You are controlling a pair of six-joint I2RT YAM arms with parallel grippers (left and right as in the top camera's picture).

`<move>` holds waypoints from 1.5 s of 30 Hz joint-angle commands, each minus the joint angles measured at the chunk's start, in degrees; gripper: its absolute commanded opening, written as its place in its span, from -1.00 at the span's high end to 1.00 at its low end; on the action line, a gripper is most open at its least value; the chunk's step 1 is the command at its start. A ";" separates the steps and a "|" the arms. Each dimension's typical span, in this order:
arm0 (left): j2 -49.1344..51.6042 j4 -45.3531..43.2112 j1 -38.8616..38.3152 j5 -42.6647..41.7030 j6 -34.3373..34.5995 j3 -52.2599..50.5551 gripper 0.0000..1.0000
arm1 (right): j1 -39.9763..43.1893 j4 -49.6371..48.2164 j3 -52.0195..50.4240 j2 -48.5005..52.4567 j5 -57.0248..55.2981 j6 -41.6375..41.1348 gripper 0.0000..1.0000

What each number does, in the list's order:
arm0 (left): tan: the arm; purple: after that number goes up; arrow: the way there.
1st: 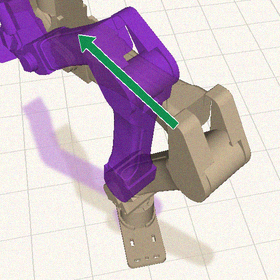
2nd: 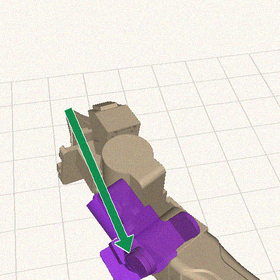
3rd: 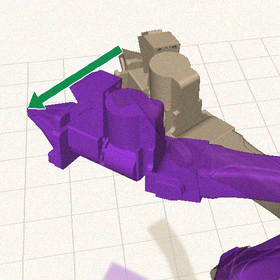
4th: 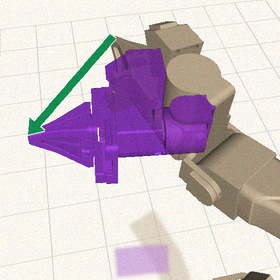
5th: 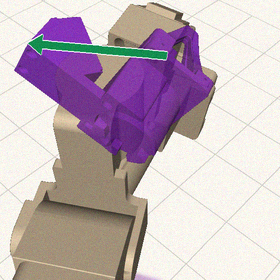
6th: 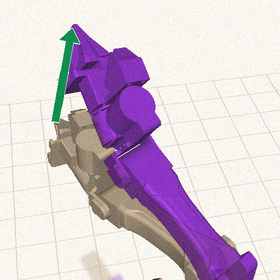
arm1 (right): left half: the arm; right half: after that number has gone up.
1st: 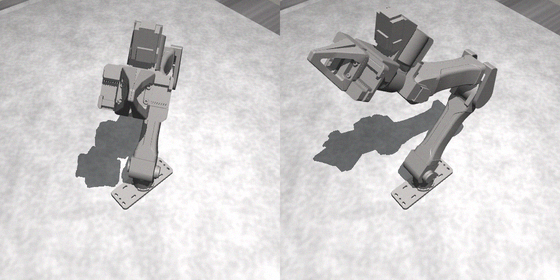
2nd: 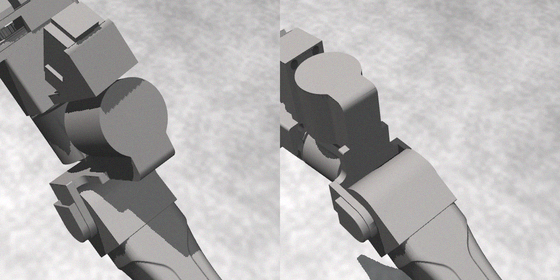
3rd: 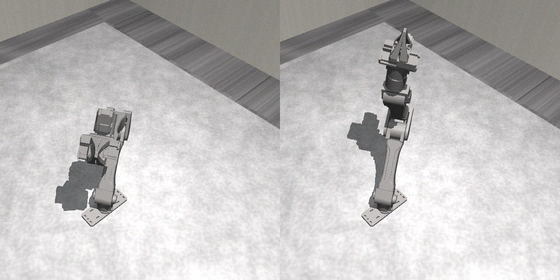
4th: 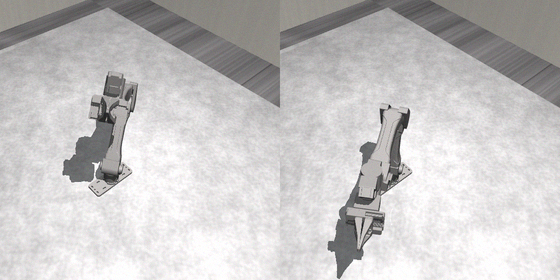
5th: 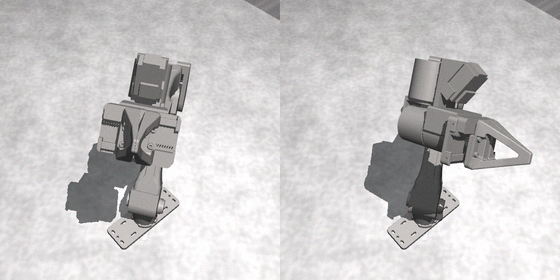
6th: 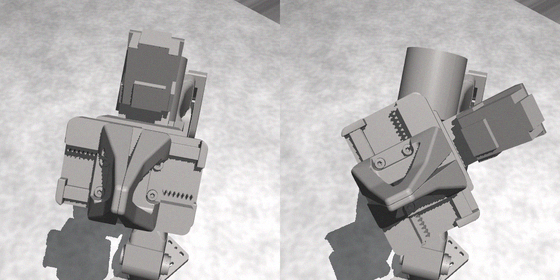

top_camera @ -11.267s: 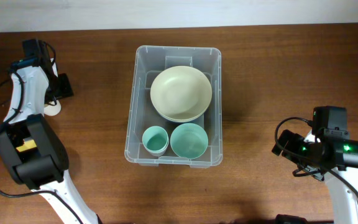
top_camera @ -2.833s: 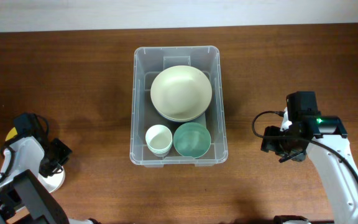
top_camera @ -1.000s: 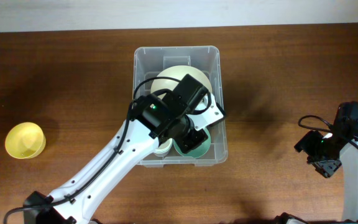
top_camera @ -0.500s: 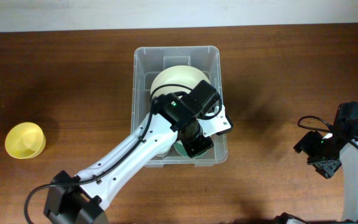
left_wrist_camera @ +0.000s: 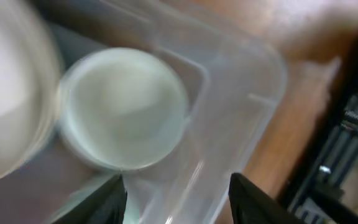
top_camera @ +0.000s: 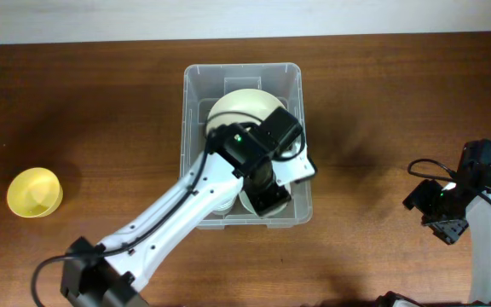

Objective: Pack container
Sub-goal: 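Lift the white bowl and place it onto the mint-green bowl, then move the left gripper to the yellow bowl and grasp its rim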

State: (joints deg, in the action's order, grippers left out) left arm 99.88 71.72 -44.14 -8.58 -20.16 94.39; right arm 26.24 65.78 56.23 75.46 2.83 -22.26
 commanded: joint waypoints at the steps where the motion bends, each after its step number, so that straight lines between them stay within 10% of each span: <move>1: -1.68 3.10 3.50 11.82 5.22 8.79 -0.13 | 0.46 0.02 1.01 0.02 -0.31 0.63 -0.44; 20: -3.93 -2.67 65.68 11.96 26.03 5.22 -0.25 | 0.46 -0.07 1.01 0.02 -0.31 0.83 -0.44; 45: 19.26 -13.88 72.06 14.29 26.80 -6.40 -0.07 | 0.46 0.26 1.01 0.02 -0.35 1.03 -0.45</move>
State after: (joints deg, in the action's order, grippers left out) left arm 117.93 57.93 27.79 4.23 5.89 88.14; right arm 26.24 65.98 56.25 75.46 2.83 -21.82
